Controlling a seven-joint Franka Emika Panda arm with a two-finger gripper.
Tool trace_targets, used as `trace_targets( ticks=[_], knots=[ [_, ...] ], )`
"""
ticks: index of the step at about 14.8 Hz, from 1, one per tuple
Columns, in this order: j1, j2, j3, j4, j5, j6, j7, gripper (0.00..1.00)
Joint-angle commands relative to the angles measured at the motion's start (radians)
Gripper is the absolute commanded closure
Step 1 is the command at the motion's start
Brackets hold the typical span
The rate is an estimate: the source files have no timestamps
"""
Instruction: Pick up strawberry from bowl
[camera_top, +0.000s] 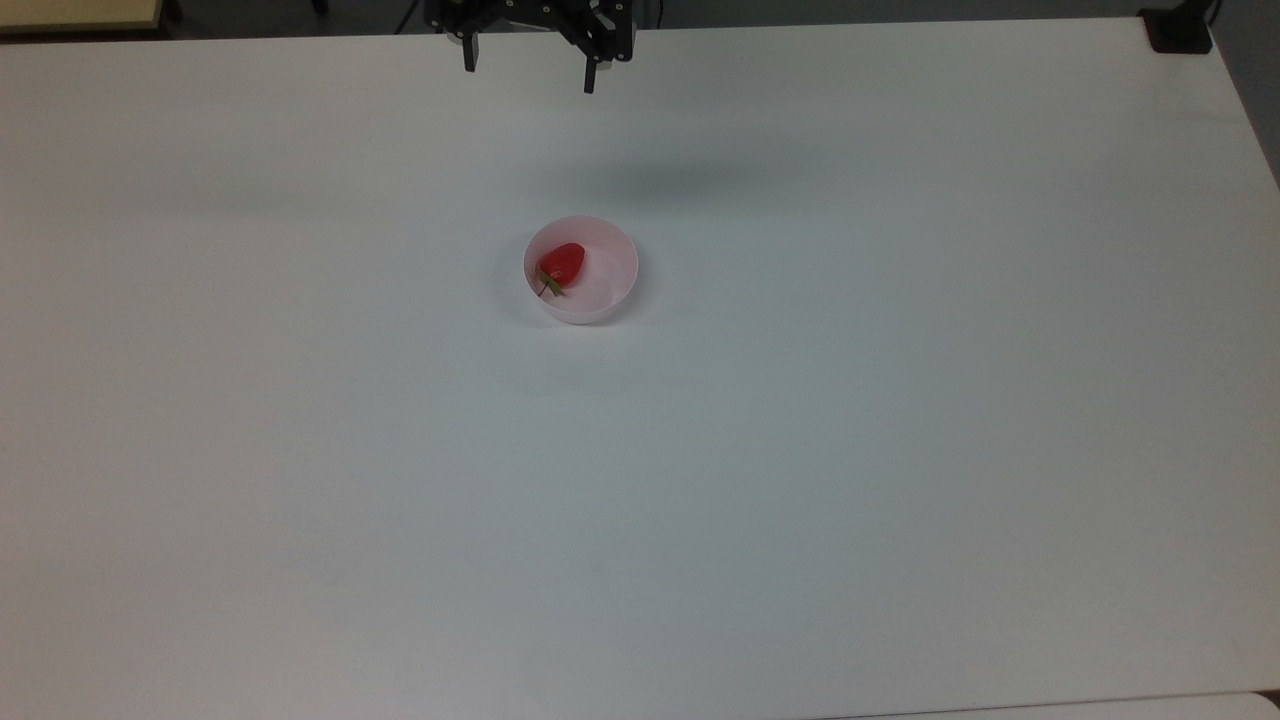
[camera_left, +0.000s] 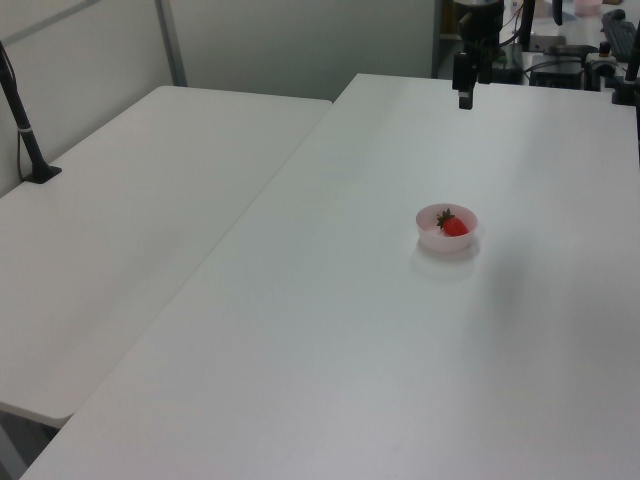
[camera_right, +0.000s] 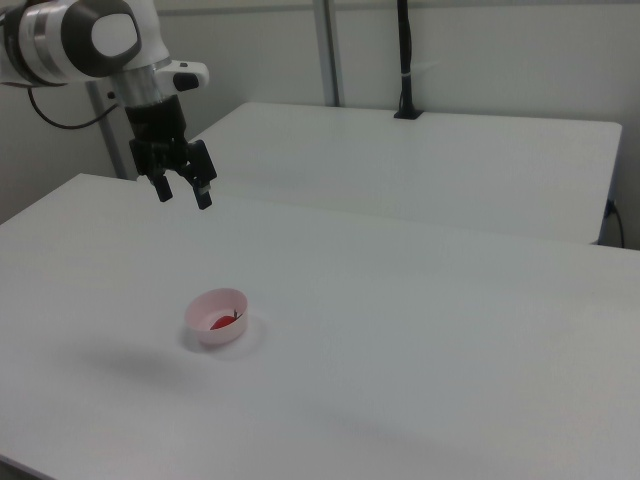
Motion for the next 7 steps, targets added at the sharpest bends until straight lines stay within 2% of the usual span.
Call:
trace_targets(
  ticks=[1, 7],
  knots=[
    [-0.001, -0.014, -0.005, -0.011, 0.020, -0.008, -0.019, 0.00],
    [-0.001, -0.006, -0.005, -0.011, 0.021, -0.008, -0.021, 0.00]
  ],
)
